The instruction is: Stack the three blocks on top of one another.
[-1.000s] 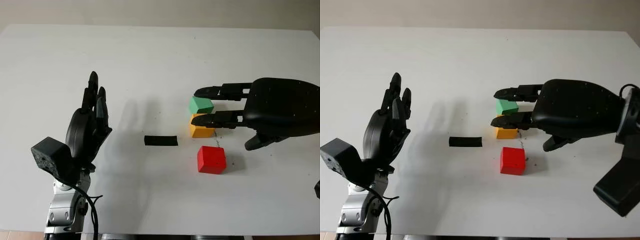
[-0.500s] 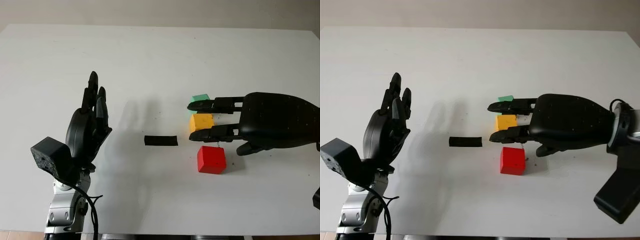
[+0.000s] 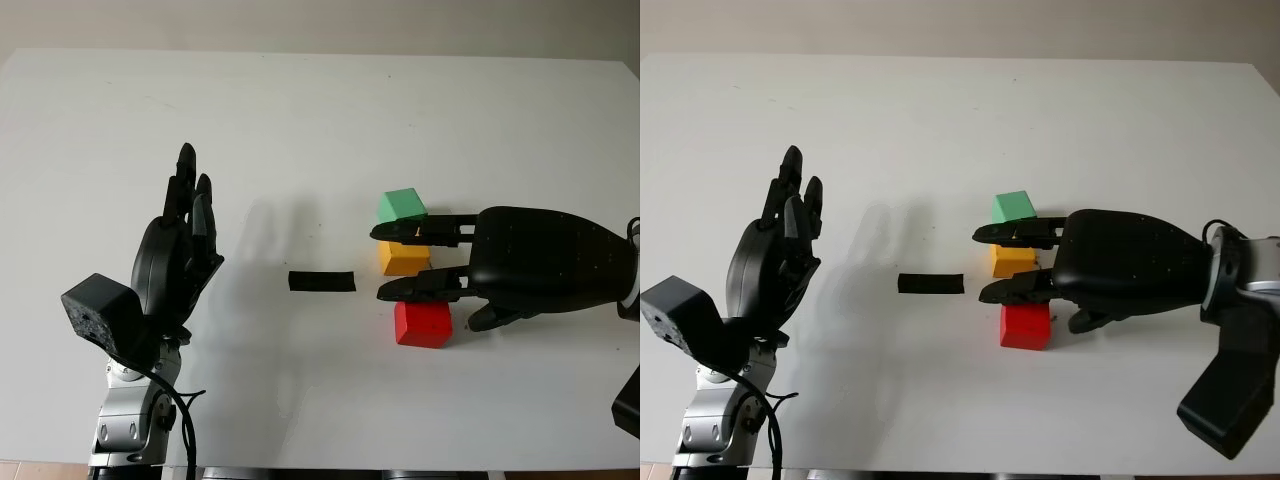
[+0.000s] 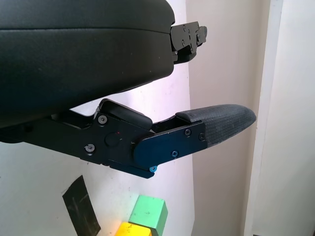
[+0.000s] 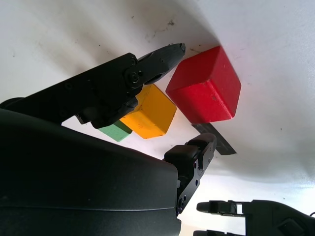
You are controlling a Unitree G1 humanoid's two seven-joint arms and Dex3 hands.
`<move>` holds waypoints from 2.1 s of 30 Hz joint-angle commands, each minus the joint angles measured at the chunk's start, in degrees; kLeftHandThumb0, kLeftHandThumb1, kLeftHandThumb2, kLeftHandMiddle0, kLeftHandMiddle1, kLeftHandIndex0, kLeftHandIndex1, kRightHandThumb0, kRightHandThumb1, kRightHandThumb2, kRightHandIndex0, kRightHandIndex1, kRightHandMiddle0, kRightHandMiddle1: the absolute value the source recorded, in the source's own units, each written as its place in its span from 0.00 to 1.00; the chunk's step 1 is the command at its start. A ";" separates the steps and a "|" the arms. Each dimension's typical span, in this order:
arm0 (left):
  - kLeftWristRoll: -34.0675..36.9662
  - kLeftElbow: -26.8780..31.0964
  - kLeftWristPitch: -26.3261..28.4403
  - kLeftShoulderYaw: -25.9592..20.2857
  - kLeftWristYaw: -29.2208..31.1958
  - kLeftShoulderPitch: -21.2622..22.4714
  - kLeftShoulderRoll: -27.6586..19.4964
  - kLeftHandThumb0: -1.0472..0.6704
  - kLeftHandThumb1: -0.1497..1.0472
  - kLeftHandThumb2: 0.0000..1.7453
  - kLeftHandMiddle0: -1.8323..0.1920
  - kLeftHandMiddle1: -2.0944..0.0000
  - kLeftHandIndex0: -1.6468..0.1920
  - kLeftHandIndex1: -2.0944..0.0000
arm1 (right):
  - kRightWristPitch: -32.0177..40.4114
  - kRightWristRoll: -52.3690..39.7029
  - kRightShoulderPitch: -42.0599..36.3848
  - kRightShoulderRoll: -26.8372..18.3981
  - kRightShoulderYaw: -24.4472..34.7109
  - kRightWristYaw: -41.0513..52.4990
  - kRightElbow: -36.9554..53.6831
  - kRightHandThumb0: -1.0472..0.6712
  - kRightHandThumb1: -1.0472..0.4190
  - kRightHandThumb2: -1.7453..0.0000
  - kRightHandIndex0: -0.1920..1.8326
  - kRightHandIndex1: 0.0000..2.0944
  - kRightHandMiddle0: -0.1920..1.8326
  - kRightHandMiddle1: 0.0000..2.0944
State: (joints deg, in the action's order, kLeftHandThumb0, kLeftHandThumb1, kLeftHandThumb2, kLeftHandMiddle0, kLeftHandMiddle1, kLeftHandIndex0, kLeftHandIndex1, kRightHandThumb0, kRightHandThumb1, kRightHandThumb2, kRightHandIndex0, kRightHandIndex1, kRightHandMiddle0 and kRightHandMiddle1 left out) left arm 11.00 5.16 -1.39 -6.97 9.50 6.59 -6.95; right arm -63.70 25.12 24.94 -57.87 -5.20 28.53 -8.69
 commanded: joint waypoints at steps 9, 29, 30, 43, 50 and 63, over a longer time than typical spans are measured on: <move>-0.05 0.97 -0.38 -0.03 -0.05 -0.77 0.09 0.16 1.00 0.40 0.98 0.97 0.98 0.98 | 0.00 0.09 0.81 1.16 -2.66 0.00 -1.00 0.40 0.18 0.97 0.15 0.02 0.35 0.03; 0.06 1.11 0.18 -0.02 0.45 -1.04 -0.17 0.16 1.00 0.40 0.98 0.97 0.99 0.98 | -4.53 3.40 4.11 4.13 -3.52 -4.82 -4.45 0.34 0.17 0.97 0.19 0.04 0.53 0.09; 0.02 1.11 0.18 -0.03 0.43 -1.05 -0.19 0.16 1.00 0.40 0.98 0.98 0.99 0.98 | -5.10 3.64 4.30 4.29 -3.48 -5.25 -4.80 0.34 0.17 0.97 0.20 0.04 0.53 0.09; -0.05 1.37 0.55 0.06 0.02 -0.94 0.13 0.16 1.00 0.40 0.98 0.97 0.98 0.97 | -6.36 3.59 5.12 4.68 -3.57 -7.03 -6.35 0.34 0.18 0.97 0.24 0.04 0.64 0.12; -0.14 1.33 0.64 0.09 0.07 -0.97 -0.01 0.16 1.00 0.40 0.98 0.97 0.99 0.98 | -4.66 1.96 6.98 4.88 -3.49 -6.65 -5.48 0.37 0.18 0.97 0.25 0.03 0.64 0.12; -0.20 0.81 0.35 0.30 -0.13 -0.64 0.20 0.16 1.00 0.40 0.98 0.97 0.98 0.97 | 2.24 -2.67 21.27 8.71 -9.47 3.02 -3.16 0.35 0.17 0.97 0.26 0.03 0.67 0.12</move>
State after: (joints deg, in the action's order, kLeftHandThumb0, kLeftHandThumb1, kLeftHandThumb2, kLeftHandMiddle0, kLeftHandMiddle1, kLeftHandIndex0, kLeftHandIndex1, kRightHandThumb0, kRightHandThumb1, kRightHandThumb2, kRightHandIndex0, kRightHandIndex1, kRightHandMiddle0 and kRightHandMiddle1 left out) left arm 10.93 5.72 -0.82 -6.81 9.28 6.41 -6.84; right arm -61.51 22.88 44.08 -49.93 -13.90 31.05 -11.51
